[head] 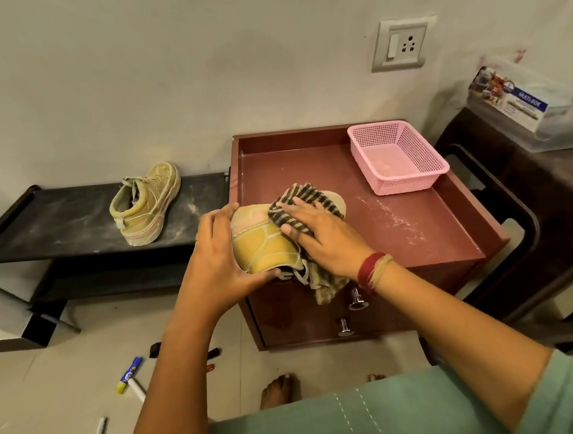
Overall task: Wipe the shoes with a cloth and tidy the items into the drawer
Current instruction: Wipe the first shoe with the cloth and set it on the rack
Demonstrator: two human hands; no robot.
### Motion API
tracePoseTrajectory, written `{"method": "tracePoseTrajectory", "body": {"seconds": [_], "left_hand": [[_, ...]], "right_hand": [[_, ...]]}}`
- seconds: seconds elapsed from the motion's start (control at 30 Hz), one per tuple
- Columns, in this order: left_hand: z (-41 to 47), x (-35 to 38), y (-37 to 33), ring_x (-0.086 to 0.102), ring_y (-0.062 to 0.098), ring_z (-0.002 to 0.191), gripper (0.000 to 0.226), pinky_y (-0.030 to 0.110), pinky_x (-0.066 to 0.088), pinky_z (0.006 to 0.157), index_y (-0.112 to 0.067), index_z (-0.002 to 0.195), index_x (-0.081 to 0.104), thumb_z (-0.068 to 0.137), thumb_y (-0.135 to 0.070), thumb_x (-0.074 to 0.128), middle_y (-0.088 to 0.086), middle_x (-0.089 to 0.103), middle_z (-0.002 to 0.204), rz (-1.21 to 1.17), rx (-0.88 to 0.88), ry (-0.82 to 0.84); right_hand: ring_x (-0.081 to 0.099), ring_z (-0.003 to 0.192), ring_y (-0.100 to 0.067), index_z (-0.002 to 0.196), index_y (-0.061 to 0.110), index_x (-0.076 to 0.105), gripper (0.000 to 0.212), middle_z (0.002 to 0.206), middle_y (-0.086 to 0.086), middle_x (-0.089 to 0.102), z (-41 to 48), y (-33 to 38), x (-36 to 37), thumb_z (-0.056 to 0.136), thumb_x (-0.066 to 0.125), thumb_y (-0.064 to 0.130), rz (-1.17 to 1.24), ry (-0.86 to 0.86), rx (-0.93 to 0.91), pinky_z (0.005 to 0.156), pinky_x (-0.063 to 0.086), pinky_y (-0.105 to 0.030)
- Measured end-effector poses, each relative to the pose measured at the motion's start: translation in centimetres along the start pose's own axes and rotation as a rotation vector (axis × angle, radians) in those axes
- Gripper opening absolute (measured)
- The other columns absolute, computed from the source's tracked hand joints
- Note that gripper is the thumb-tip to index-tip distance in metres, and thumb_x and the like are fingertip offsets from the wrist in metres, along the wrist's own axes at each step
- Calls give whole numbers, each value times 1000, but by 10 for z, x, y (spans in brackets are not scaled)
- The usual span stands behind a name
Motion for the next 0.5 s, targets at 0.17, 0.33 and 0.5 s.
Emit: {"method": "tracePoseTrajectory", "body": {"seconds": [0.17,0.33,0.5], "left_hand": [[-2,0,1,34,10,122,110,28,36,99,-15,146,25,60,-46,85,2,31,136,-15,-11,4],[0,3,-2,29,5,118,118,26,33,97,-20,149,22,55,-50,86,2,28,137,-30,-46,15],[0,7,-4,37,18,124,122,33,39,98,-16,149,24,51,-65,77,5,32,135,-20,-70,19]], "right_hand": [[52,118,-25,131,21,50,42,123,-3,59,13,-38,-27,98,36,43,182,-174,287,108,33,-43],[56,108,-26,120,9,56,40,113,-9,62,13,-39,-27,98,39,38,298,-430,386,86,44,-31],[17,143,-14,142,22,36,52,150,5,32,8,-24,9,96,34,48,-2,-46,-22,117,8,-40]]}}
Point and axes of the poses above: each hand's wrist, its own z-axis towards the middle knuckle, its own x-axis out of the palm, y = z × x, the point moved 1 cm from there along z, towards the middle knuckle
